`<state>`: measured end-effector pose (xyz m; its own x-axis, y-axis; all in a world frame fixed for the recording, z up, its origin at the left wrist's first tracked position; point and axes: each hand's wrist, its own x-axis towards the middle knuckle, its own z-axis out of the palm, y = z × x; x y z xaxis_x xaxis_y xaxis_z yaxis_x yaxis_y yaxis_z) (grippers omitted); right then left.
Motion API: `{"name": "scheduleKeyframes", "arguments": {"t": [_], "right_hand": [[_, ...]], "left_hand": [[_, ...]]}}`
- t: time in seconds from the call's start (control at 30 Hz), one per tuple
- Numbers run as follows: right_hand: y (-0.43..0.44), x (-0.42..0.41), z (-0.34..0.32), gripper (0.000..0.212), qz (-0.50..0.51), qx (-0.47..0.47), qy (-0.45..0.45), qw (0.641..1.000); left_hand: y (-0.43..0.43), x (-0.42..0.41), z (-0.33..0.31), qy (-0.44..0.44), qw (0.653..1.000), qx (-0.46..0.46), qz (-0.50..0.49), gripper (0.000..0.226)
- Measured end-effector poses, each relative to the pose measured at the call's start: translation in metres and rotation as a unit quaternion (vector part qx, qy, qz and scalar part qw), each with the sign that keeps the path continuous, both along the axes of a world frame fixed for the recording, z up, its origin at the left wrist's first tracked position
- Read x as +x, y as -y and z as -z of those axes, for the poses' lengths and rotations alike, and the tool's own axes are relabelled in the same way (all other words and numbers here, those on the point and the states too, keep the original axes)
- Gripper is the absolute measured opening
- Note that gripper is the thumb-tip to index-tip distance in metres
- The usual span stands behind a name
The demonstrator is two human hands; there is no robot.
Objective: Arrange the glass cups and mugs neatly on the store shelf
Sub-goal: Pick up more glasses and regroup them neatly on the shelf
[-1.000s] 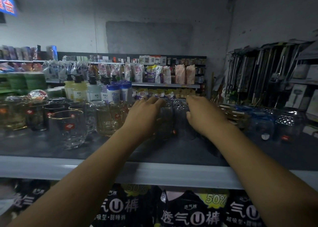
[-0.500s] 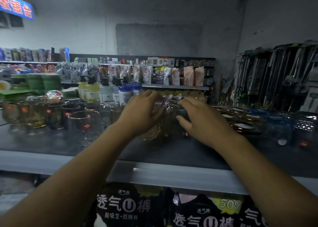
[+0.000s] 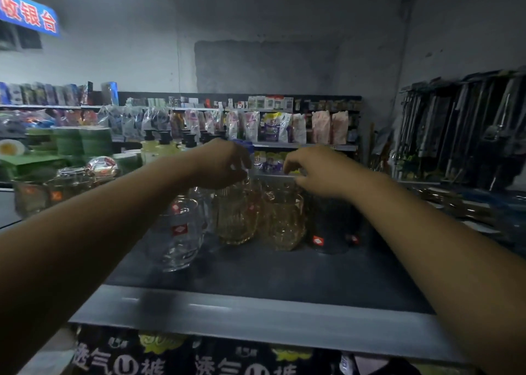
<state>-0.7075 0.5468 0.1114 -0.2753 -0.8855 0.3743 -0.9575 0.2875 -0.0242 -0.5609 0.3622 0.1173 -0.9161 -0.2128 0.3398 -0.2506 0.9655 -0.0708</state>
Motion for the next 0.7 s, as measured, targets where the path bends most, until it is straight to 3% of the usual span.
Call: {"name": "scheduleKeyframes", "arguments": {"t": [0.23,0.47,0.7], "right_hand": [[0.047,-0.020,-0.018,0.023,0.038,0.159,-0.006,0.987],[0.065,-0.037,-0.021,0.011,-0.023,0.271,0.016,0.962],[0.065,-0.063,-0.022,0.006,-0.109,0.222,-0.004,0.969]], "left_hand": [[0.009,-0.043,-0.012,0.059,0.995,-0.012,0.073,0.026],[0.025,-0.072,-0.007,0.132,0.986,-0.008,0.098,0.024],[0.035,-0.080,-0.010,0.135,0.985,0.082,0.062,0.033]]}}
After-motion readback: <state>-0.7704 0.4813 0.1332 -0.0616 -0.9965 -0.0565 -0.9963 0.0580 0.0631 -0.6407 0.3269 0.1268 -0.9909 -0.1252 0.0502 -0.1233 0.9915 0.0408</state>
